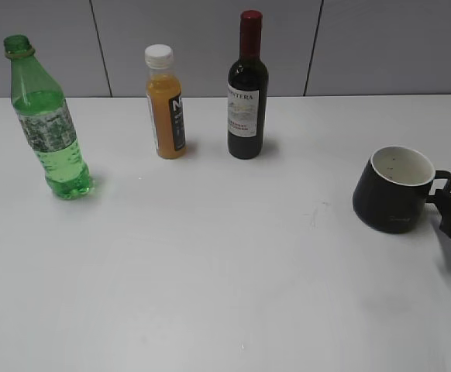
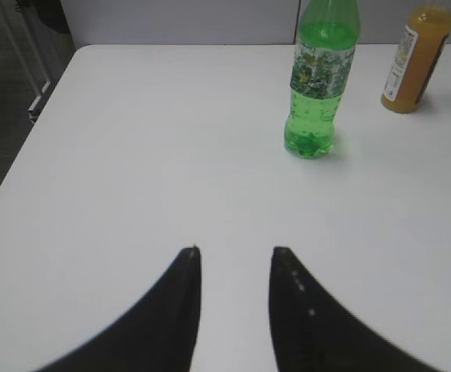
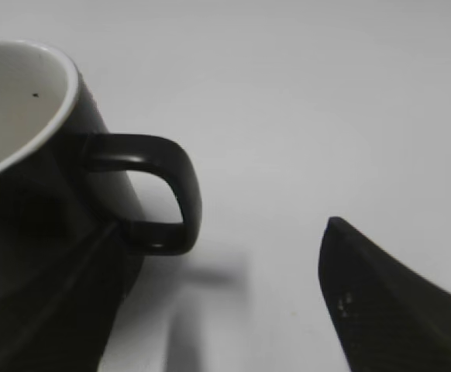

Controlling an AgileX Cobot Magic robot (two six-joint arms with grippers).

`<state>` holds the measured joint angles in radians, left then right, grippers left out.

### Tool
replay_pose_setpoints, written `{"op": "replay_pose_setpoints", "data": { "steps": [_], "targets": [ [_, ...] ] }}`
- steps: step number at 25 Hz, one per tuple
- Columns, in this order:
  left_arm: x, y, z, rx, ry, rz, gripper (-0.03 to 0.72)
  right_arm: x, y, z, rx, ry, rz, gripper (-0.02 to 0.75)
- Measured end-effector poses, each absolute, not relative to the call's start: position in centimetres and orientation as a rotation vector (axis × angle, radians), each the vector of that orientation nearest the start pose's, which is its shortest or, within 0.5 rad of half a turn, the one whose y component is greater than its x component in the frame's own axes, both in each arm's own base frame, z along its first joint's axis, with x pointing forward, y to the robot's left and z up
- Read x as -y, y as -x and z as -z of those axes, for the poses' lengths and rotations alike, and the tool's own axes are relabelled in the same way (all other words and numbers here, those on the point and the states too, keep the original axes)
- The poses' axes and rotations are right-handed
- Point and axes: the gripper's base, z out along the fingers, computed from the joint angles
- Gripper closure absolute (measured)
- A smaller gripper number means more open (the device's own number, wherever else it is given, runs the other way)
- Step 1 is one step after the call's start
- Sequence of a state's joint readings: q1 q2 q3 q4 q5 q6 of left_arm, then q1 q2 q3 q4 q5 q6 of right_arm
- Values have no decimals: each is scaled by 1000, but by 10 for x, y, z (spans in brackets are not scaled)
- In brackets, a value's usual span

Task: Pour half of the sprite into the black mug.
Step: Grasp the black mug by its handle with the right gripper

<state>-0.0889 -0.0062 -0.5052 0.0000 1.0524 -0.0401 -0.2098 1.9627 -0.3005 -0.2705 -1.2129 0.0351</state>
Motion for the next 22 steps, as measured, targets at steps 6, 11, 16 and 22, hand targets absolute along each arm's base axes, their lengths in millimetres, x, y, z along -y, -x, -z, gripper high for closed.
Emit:
{"op": "replay_pose_setpoints", "data": {
  "steps": [6, 11, 16, 22],
  "targets": [
    [-1, 6, -279, -2025, -49, 82, 450, 31, -258, -87, -1904, 36, -66, 146],
    [-1, 6, -279, -2025, -49, 82, 450, 32, -265, -88, -1887, 38, -61, 146],
    [-1, 6, -279, -2025, -49, 82, 450, 32, -273, -76, -1906, 39, -92, 146],
    [-1, 6, -279, -2025, -49, 82, 450, 33, -283, -74, -1890, 61, -102, 167]
  ]
}}
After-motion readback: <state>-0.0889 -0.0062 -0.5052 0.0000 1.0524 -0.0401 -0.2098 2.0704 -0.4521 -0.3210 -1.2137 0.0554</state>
